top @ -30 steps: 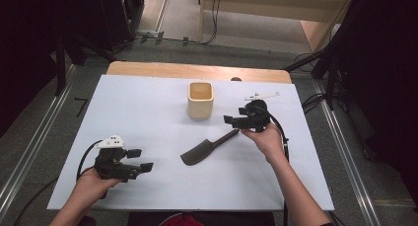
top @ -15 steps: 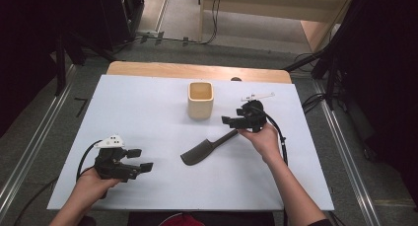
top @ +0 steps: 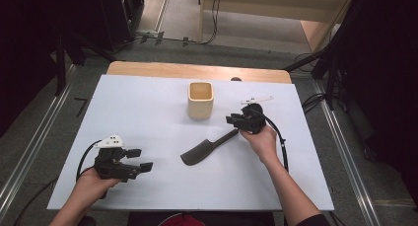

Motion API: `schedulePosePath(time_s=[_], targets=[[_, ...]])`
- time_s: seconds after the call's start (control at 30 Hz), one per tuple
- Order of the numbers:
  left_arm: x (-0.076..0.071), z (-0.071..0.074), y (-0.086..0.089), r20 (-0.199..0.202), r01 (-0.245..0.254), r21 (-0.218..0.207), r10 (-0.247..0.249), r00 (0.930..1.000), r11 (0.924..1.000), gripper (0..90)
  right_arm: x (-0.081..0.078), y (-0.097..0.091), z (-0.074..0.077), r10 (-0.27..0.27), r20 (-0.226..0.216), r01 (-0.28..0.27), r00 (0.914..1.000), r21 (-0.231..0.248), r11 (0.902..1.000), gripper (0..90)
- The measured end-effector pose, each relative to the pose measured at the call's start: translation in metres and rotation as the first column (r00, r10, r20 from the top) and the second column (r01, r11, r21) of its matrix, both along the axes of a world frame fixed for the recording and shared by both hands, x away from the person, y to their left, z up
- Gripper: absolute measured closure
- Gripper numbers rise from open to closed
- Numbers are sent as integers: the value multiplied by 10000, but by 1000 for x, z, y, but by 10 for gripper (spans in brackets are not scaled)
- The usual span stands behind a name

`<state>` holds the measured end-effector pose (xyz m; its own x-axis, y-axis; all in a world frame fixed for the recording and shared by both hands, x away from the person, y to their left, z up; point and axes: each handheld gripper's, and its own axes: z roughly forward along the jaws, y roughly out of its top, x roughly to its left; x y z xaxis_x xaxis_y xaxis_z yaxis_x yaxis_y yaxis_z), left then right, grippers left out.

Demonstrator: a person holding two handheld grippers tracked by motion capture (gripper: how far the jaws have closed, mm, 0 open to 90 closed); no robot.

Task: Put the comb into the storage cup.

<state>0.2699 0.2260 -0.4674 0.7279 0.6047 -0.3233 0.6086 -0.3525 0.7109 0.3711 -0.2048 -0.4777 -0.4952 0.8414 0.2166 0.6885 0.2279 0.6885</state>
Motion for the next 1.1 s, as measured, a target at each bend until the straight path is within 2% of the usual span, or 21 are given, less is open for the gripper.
schedulePosePath(time_s=[0.03,0.07,0.1,0.13,0.4,0.6,0.93,1.1], targets=[[0,0,0,4,8,-19,-8,10000,10000,244,-2,0,-2,-63,124,64,9999,-133,9999,821],[0,0,0,8,20,-12,-20,10000,10000,244,-1,-3,-7,-27,-139,27,9999,4,10000,877],[0,0,0,8,20,-12,-20,10000,10000,244,0,-4,-9,-12,-330,16,9995,119,9999,878],[0,0,0,3,4,-2,-4,10000,10000,243,1,-4,-11,1,-433,1,9991,40,10000,878],[0,0,0,-9,1,19,-1,10000,10000,243,4,-5,-25,134,-895,-147,9959,-138,9998,878],[0,0,0,-12,17,-15,-17,10000,10000,244,4,-2,-31,286,-1016,-332,9944,-446,9985,878],[0,0,0,-7,-8,-25,8,10000,10000,244,1,-2,-32,418,-1173,-464,9922,-370,9982,877],[0,1,0,17,-20,-29,20,10000,10000,244,-5,-3,-32,457,-1259,-497,9910,-283,9984,878]])
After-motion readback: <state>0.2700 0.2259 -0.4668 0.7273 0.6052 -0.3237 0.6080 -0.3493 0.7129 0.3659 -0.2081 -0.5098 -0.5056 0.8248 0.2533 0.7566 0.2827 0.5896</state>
